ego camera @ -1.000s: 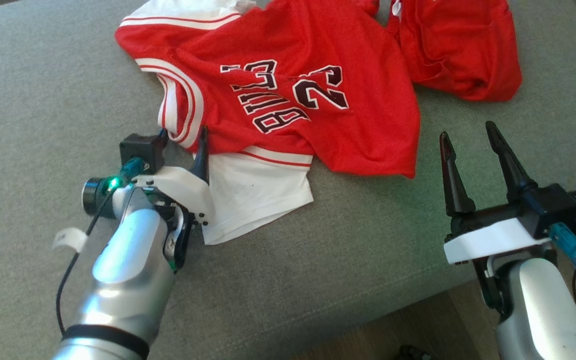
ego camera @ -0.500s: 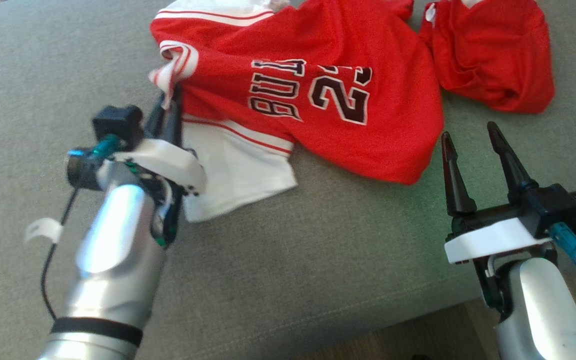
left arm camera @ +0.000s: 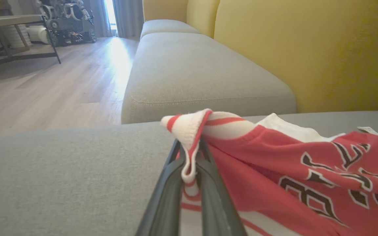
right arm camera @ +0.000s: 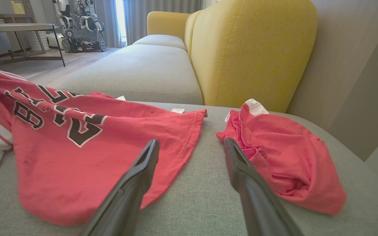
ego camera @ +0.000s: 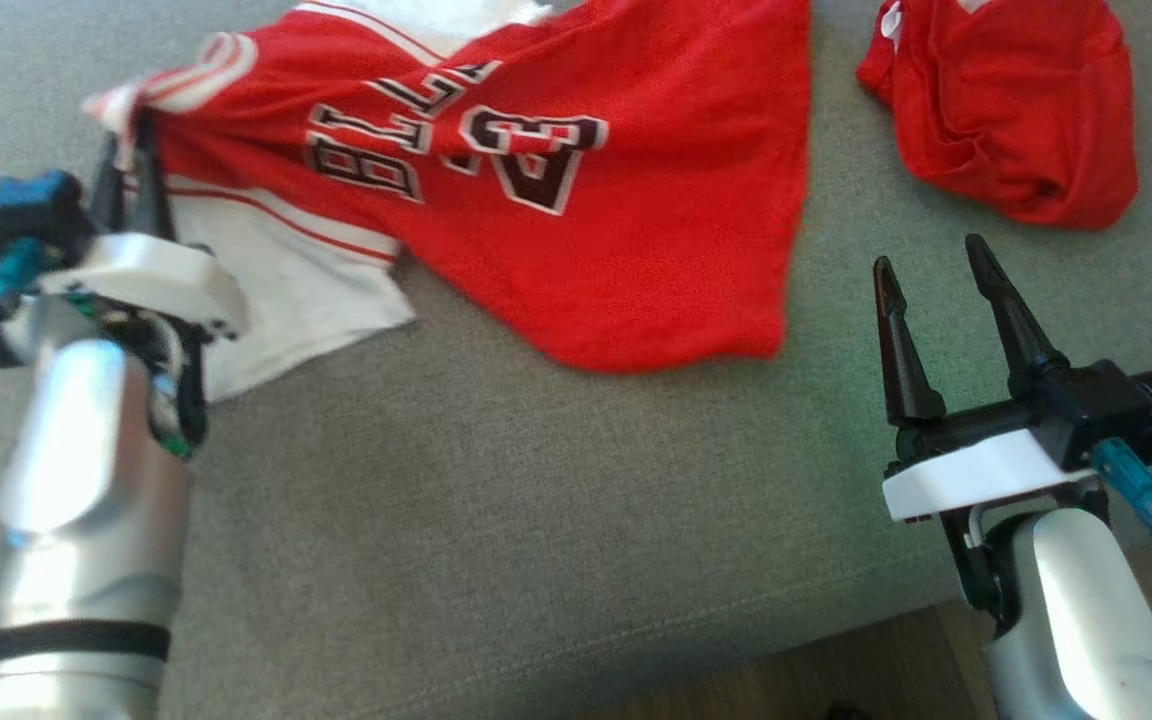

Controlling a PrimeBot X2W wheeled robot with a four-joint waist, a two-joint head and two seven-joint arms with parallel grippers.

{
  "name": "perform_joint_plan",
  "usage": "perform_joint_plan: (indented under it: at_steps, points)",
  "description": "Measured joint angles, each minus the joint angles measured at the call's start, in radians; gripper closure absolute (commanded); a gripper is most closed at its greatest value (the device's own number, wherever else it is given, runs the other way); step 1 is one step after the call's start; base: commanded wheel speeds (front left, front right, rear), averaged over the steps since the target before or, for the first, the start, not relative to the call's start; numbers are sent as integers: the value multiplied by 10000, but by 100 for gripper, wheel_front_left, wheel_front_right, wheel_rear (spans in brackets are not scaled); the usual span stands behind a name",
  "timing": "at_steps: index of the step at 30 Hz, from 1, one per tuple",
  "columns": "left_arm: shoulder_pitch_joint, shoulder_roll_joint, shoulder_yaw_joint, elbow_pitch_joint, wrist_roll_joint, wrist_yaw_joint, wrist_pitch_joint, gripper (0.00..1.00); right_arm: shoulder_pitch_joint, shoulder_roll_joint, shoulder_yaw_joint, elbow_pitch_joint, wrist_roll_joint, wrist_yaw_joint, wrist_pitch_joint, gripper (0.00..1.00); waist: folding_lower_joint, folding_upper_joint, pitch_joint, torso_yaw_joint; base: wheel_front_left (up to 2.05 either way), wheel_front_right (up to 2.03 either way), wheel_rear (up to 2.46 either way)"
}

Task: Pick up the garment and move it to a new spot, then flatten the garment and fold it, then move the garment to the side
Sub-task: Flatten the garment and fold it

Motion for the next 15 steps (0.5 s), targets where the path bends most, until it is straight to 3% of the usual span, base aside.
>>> perform_joint_plan:
  at_steps: [4,9,10,11,12,15]
  points:
    - [-337,242,464,115,2,261,0,100,-2,0,35,40,-42,0,-2,0,0,0,145,-57,0,0,0]
    - [-436,267,591,382,148,257,0,100,-11,0,113,92,-40,0,-15,0,0,0,242,-106,0,0,0]
    - [-436,261,594,408,163,257,0,85,-23,0,117,119,-40,0,-15,0,0,0,247,-104,0,0,0]
    - [-436,253,596,464,169,257,0,16,-48,0,121,153,-40,0,-15,0,0,0,245,-100,0,0,0]
    - [-436,245,600,550,213,259,-2,0,-76,0,125,173,-40,0,-15,0,0,0,240,-92,0,0,0]
    - [-413,190,660,798,234,424,0,0,-192,0,167,253,-40,0,-13,0,0,0,175,-51,0,0,0]
